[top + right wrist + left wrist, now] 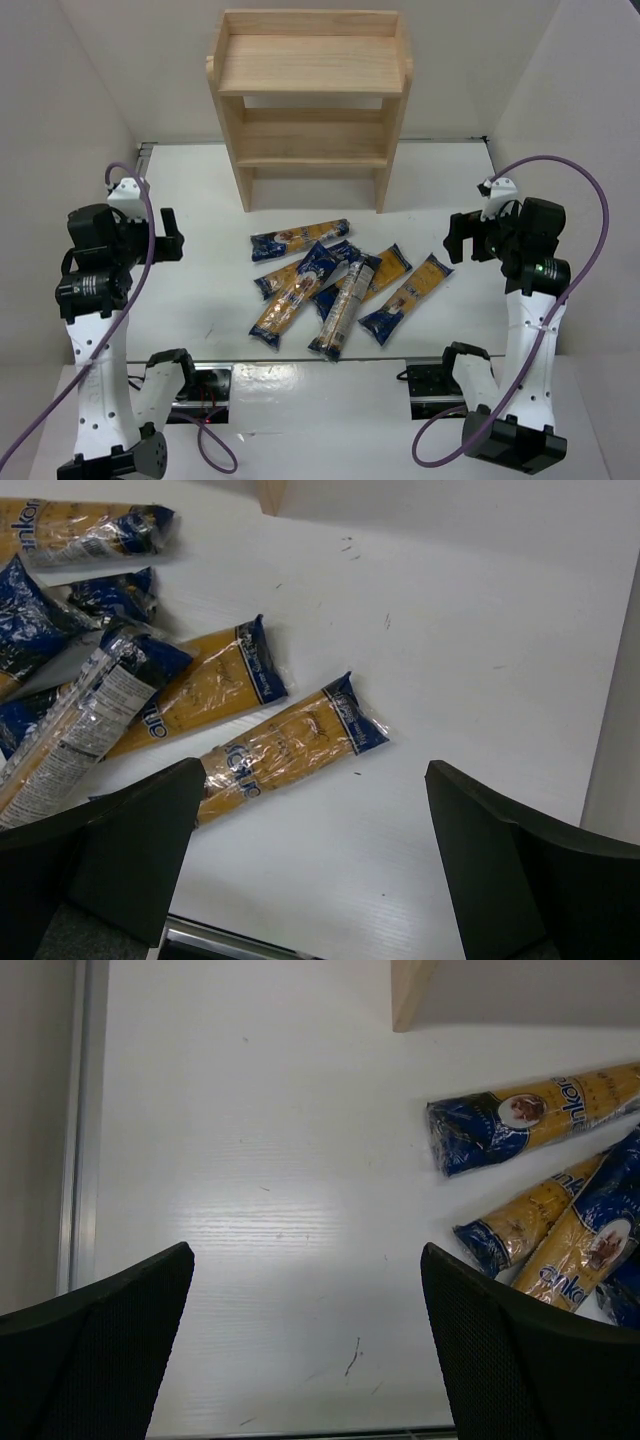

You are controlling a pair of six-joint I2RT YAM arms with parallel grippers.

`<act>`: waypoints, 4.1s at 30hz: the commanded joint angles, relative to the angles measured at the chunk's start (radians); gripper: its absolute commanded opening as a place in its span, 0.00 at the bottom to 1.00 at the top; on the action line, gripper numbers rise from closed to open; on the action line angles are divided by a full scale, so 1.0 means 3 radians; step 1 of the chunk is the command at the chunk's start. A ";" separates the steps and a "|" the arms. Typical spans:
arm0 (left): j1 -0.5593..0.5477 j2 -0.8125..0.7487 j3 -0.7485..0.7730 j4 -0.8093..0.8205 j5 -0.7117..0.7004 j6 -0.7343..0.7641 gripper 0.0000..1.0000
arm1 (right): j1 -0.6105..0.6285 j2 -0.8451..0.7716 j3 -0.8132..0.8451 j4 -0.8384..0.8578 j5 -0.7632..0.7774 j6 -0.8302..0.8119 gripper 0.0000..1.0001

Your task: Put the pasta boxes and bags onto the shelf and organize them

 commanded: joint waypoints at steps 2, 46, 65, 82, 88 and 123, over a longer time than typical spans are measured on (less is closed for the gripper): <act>0.0023 0.0100 -0.0014 0.0051 0.0130 0.0054 1.00 | 0.0034 0.0095 0.0002 0.0218 0.0110 0.0108 1.00; -0.0105 0.0826 -0.0009 0.0077 -0.0023 0.0596 1.00 | 0.3223 0.2513 0.0298 0.0025 0.1128 0.0144 1.00; -0.0003 0.0463 -0.0075 0.0046 -0.0304 0.0627 1.00 | 0.4032 0.2207 -0.0187 0.0576 0.2335 -0.1114 1.00; 0.0125 0.0433 -0.0106 0.0077 -0.0478 0.0688 1.00 | 0.4758 0.2411 -0.0463 0.0874 0.2335 -0.1451 1.00; 0.0125 0.0463 -0.0106 0.0077 -0.0514 0.0719 1.00 | 0.4789 0.2380 -0.0561 0.0812 0.2243 -0.1574 1.00; 0.0186 0.0494 -0.0009 0.0107 -0.0514 0.0719 1.00 | 0.3328 0.2467 0.0948 0.0132 0.0837 -0.0281 0.00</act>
